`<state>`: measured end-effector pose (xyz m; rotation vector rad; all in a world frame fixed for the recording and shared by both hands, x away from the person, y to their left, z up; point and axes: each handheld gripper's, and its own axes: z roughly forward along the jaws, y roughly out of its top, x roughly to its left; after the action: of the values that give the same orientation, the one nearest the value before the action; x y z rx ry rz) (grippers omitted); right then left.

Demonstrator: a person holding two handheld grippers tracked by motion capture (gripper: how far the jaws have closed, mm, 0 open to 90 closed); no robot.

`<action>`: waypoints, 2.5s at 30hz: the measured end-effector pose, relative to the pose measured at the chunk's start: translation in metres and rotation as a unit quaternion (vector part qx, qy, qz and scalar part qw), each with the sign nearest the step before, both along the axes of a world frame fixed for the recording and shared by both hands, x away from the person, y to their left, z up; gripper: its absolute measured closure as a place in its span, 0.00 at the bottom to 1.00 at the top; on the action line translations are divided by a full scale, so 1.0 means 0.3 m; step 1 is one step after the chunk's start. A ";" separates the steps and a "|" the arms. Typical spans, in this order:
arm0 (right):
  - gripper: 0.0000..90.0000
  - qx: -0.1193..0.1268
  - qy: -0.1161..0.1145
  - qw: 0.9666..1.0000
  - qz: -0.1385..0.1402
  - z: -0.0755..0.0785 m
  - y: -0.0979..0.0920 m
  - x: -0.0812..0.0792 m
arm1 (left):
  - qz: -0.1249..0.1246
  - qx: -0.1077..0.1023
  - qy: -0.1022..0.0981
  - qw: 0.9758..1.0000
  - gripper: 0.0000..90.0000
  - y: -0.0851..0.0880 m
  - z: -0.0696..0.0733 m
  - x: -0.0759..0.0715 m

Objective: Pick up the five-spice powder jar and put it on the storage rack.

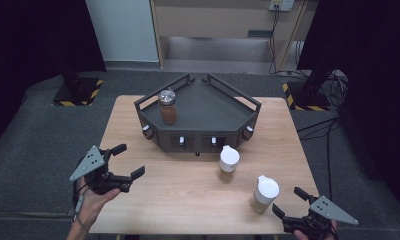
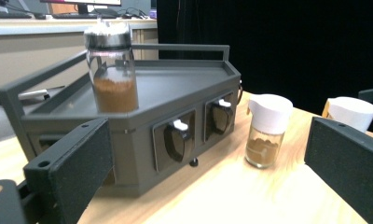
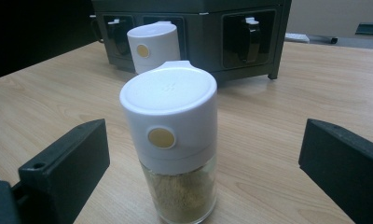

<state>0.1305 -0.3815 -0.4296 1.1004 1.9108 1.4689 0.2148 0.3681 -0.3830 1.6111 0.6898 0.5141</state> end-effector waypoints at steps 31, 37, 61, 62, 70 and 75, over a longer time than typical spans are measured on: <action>0.02 -0.004 0.002 1.000 0.001 0.003 0.005 0.000 | 0.000 0.001 0.042 0.999 0.01 0.094 -0.225 -0.086; 0.02 -0.003 0.001 1.000 0.002 0.003 0.004 0.000 | 0.003 0.005 0.044 0.999 0.02 0.106 -0.247 -0.098; 0.02 -0.003 0.000 1.000 0.006 0.002 0.003 0.003 | 0.037 0.022 0.043 0.998 0.01 0.147 -0.264 -0.151; 0.02 -0.004 0.000 1.000 0.006 0.002 0.004 0.003 | 0.036 0.022 0.044 0.998 0.01 0.147 -0.264 -0.150; 0.02 -0.003 0.000 1.000 0.006 0.001 0.003 0.003 | 0.030 0.028 0.042 0.998 0.02 0.143 -0.261 -0.148; 0.02 -0.003 0.000 1.000 0.007 0.001 0.002 0.003 | 0.014 0.030 0.037 0.999 0.02 0.141 -0.260 -0.143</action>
<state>0.1314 -0.3808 -0.4292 1.0870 1.9254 1.4690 0.1719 0.4104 -0.4610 1.6867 0.7602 0.5015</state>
